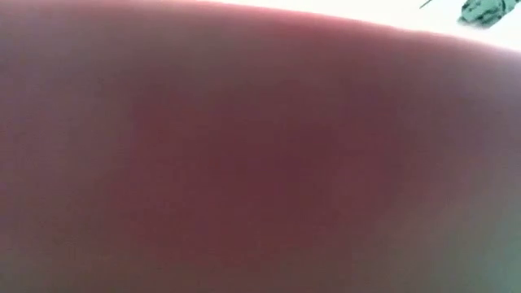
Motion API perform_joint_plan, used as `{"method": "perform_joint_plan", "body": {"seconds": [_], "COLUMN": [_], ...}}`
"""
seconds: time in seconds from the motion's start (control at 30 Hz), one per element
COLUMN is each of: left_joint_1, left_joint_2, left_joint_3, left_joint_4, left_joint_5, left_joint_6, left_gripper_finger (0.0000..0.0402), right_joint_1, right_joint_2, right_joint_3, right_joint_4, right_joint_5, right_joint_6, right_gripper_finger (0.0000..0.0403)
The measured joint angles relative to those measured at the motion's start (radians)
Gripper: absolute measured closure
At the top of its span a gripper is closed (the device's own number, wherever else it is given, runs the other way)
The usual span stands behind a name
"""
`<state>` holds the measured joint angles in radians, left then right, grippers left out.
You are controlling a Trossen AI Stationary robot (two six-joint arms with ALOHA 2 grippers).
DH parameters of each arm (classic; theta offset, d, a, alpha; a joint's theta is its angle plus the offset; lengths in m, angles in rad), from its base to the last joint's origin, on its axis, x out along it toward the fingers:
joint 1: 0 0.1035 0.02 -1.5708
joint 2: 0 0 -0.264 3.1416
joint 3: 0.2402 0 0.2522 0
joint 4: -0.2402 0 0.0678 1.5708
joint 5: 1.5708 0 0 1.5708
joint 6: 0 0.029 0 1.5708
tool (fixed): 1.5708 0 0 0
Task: Sort silverware
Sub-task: Put the blue knife into the utensil holder
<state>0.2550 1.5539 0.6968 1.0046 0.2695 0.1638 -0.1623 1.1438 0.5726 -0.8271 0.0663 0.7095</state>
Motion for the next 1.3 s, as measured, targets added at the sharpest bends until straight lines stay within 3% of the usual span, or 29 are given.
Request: {"method": "perform_joint_plan", "body": {"seconds": [0.27, 0.53, 0.87, 1.0, 1.17, 1.3], "left_joint_1": [0.000, 0.000, 0.000, 0.000, 0.000, 0.000], "left_joint_2": [0.000, 0.000, 0.000, 0.000, 0.000, 0.000], "left_joint_3": [0.000, 0.000, 0.000, 0.000, 0.000, 0.000], "left_joint_4": [-0.004, -0.007, -0.012, -0.012, -0.012, -0.012], "left_joint_5": [0.000, 0.000, 0.000, 0.000, 0.000, 0.000], "left_joint_6": [0.000, 0.001, 0.001, 0.001, 0.001, 0.001], "left_gripper_finger": [0.0301, 0.0301, 0.0301, 0.0301, 0.0301, 0.0301], "right_joint_1": [0.000, 0.000, 0.000, 0.000, 0.000, 0.000], "right_joint_2": [-0.001, 0.014, 0.014, 0.014, 0.013, 0.011], "right_joint_3": [0.103, 0.027, -0.038, -0.070, -0.113, -0.133], "right_joint_4": [0.016, 0.034, 0.102, 0.132, 0.164, 0.174], "right_joint_5": [0.015, 0.014, 0.011, 0.011, 0.012, 0.023], "right_joint_6": [-0.068, -0.066, -0.064, -0.062, -0.054, -0.045], "right_gripper_finger": [0.0401, 0.0398, 0.0291, 0.0267, 0.0275, 0.0319]}}
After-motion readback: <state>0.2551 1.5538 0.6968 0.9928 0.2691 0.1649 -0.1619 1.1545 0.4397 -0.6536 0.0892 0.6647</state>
